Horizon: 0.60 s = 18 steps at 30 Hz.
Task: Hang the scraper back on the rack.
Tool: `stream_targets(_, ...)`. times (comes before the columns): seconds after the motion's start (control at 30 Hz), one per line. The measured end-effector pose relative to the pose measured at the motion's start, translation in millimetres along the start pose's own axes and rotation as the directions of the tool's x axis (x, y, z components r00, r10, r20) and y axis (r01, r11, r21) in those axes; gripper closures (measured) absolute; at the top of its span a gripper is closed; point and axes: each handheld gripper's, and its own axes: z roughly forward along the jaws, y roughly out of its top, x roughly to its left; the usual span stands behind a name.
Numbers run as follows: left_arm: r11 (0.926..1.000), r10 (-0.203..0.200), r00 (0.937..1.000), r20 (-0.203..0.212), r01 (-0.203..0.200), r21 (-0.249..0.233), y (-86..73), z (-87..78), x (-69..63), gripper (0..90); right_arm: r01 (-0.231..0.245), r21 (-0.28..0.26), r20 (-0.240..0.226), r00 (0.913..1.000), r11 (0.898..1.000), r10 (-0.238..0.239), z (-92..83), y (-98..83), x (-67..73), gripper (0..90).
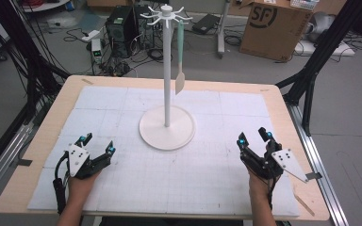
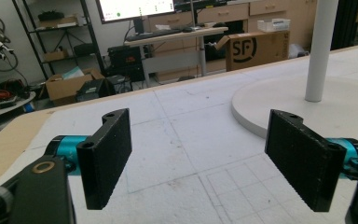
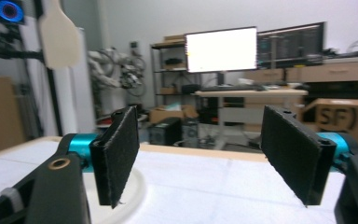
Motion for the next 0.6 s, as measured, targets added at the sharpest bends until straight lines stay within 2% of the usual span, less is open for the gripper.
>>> stream_targets(0.1,1.0000,0.000,1.0000,0.000,0.000,0.000,0.0,0.0,0.0,23.4,-0.016,0.011,0.039,0.9991,1.000,0.016,-6.0,-9.5,-4.0,26.6)
stream_targets(0.23,1.0000,0.002,1.0000,0.000,-0.002,0.000,0.1,0.0,0.0,23.4,-0.052,0.042,0.091,0.9947,0.998,0.048,-12.0,-19.4,-10.8,20.4)
stream_targets(0.3,1.0000,0.002,1.0000,-0.001,-0.002,0.000,0.1,0.0,0.1,23.4,-0.059,0.074,0.085,0.9950,0.996,0.053,-13.4,-23.7,-11.6,18.3)
stream_targets(0.43,1.0000,0.002,1.0000,-0.001,-0.002,0.000,0.0,0.0,-0.1,23.4,-0.026,0.094,0.078,0.9968,0.995,0.019,-15.4,-34.5,-9.6,17.4)
stream_targets(0.53,1.0000,0.001,1.0000,-0.001,-0.001,0.001,0.1,0.0,-0.1,23.4,-0.050,0.100,0.074,0.9963,0.994,0.043,-15.5,-40.8,-10.6,16.5)
stream_targets(0.6,1.0000,0.000,1.0000,-0.001,0.000,0.000,0.1,0.1,0.1,23.4,-0.048,0.095,0.088,0.9954,0.994,0.039,-15.6,-40.9,-11.1,16.3)
